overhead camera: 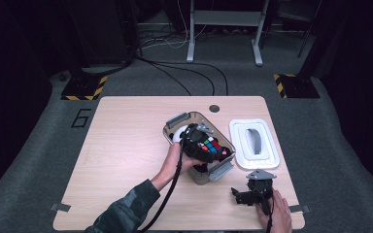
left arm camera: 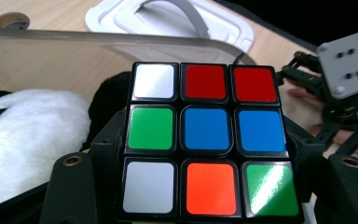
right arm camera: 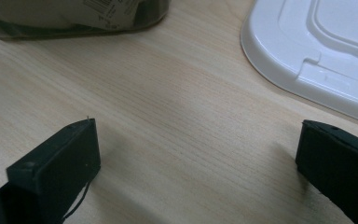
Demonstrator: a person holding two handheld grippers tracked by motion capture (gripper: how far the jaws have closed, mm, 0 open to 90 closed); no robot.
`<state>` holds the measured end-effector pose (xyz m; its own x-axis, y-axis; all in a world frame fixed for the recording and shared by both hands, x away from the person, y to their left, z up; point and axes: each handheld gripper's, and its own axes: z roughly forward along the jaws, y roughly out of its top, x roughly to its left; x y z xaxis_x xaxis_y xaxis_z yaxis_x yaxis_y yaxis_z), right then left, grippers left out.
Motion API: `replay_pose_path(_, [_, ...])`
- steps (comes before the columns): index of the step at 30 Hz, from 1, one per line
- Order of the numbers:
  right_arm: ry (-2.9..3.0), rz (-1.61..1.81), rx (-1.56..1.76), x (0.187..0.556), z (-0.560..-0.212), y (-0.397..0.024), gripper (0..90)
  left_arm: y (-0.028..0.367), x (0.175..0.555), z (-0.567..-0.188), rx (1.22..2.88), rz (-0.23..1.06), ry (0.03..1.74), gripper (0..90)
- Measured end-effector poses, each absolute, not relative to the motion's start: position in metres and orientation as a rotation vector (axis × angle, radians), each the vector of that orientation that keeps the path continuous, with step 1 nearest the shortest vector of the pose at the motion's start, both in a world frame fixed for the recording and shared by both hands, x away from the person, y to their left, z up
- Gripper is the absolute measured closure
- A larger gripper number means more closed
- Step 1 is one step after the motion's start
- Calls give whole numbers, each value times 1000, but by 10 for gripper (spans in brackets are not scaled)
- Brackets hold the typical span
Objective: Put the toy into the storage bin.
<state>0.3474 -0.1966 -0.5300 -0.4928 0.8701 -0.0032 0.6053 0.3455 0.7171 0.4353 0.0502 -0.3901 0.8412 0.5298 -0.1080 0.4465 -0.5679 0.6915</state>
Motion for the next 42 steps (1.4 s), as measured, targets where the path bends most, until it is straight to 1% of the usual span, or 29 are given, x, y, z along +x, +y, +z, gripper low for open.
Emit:
replay_pose_path(5, [2228,940,1297,347,-530,-197,0,51,435,-390,2264,128,698,331])
replay_pose_path(10, [2228,940,1297,347,-530,-197,0,54,428,-383,2246,115,648,249])
replay_pose_path(13, [2228,940,1297,347,-530,-197,0,57,426,-379,2236,111,631,229])
replay_pose_path(16, [2228,940,1297,347,-530,-197,0,61,426,-375,2221,109,631,224])
replay_pose_path(19, [2228,940,1297,347,-530,-197,0,71,427,-366,2155,132,636,224])
replay_pose_path(21, [2229,939,1297,347,-530,-197,0,74,429,-364,2131,138,632,242])
replay_pose_path(22, [2228,940,1297,347,-530,-197,0,76,436,-365,2103,135,655,257])
replay_pose_path(23, [2228,940,1297,347,-530,-197,0,77,440,-367,2091,108,662,263])
replay_pose_path(26, [2229,939,1297,347,-530,-197,0,74,444,-373,2124,107,668,320])
replay_pose_path(28, [2229,939,1297,347,-530,-197,0,72,443,-377,2129,81,658,346])
replay_pose_path(30, [2228,940,1297,347,-530,-197,0,70,441,-379,2159,93,625,401])
replay_pose_path(31, [2229,939,1297,347,-530,-197,0,69,439,-380,2160,79,616,445])
replay_pose_path(33, [2229,939,1297,347,-530,-197,0,65,437,-383,2184,51,599,486])
replay_pose_path(36, [2242,936,1281,347,-530,-198,0,61,436,-385,2202,81,594,485])
replay_pose_path(42, [2241,936,1284,347,-530,-197,0,62,437,-389,2214,79,585,484])
